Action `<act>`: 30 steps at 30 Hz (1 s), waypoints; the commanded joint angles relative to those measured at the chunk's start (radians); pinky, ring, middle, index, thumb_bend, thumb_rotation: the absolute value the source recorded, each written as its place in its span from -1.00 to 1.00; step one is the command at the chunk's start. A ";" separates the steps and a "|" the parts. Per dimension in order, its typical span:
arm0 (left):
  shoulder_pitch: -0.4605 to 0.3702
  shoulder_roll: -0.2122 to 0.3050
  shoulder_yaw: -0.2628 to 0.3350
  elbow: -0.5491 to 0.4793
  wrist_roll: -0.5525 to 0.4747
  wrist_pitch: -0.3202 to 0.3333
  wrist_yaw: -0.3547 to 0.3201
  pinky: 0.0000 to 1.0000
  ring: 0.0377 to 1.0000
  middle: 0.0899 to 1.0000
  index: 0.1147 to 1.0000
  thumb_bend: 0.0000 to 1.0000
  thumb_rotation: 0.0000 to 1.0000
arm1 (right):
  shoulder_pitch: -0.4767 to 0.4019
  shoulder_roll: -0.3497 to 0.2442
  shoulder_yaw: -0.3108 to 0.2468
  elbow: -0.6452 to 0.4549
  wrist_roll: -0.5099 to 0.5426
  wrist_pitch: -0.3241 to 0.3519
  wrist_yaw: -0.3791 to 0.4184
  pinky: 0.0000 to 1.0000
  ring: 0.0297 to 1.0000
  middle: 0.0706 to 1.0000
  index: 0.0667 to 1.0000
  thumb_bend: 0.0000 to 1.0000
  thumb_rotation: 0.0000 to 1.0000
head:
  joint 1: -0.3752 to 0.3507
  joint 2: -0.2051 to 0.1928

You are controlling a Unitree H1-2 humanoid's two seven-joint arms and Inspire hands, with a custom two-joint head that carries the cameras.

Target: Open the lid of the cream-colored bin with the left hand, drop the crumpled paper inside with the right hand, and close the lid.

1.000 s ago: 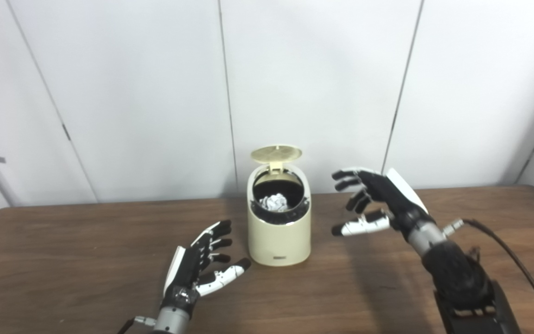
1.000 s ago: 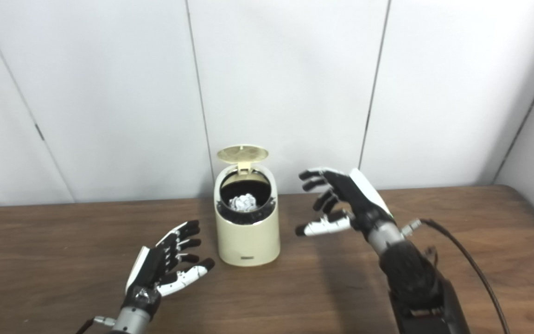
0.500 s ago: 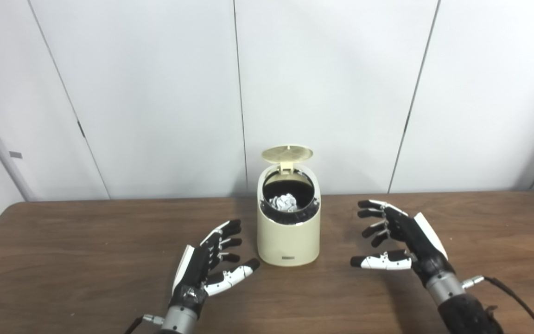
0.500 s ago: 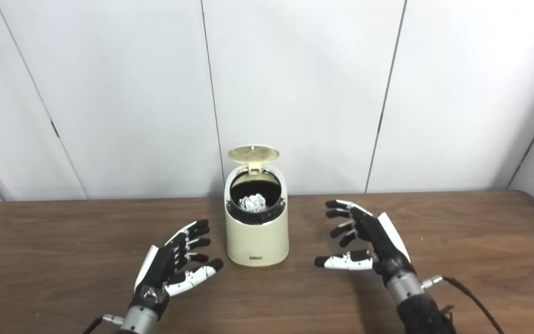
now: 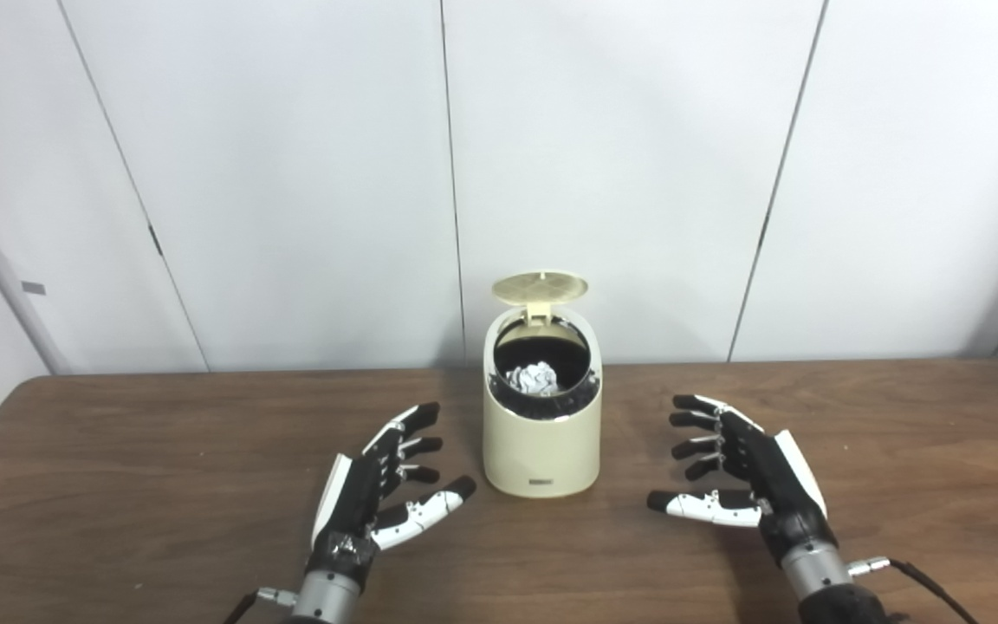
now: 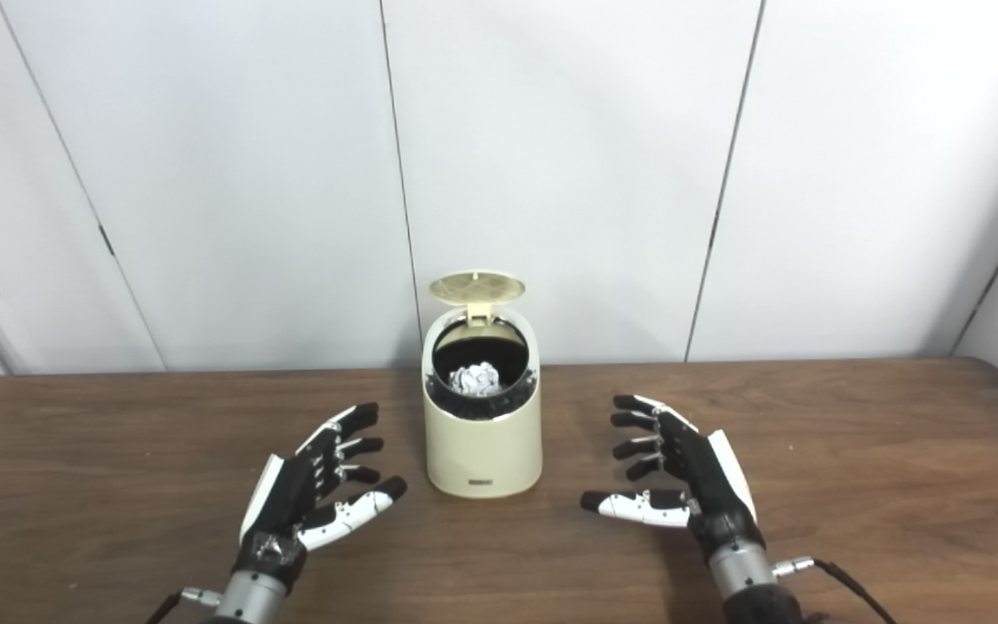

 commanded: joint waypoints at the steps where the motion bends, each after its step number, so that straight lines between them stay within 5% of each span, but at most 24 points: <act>1: -0.049 0.018 0.003 -0.050 0.023 -0.011 0.010 0.31 0.59 0.75 0.77 0.50 -0.50 | -0.018 0.002 -0.004 -0.014 0.019 -0.066 -0.022 -0.06 0.17 0.43 0.48 0.67 -0.92 | 0.001 0.001; 5: -0.089 0.046 -0.003 -0.066 0.039 0.005 -0.012 0.33 0.62 0.76 0.79 0.62 -0.40 | -0.013 -0.003 0.002 -0.013 0.022 -0.074 -0.031 -0.07 0.15 0.44 0.48 0.66 -0.89 | 0.002 -0.001; 15: -0.246 0.113 -0.026 -0.058 0.061 0.001 -0.060 0.46 0.71 0.81 0.82 0.69 -0.52 | -0.007 -0.010 0.018 -0.030 0.013 -0.062 -0.031 -0.11 0.11 0.44 0.48 0.66 -0.96 | 0.002 0.000; 30: -0.463 0.108 -0.064 0.095 0.083 0.005 -0.091 0.46 0.75 0.84 0.85 0.73 -0.54 | 0.001 -0.011 0.039 -0.047 0.010 -0.046 -0.028 -0.11 0.11 0.46 0.49 0.61 -0.85 | -0.015 0.004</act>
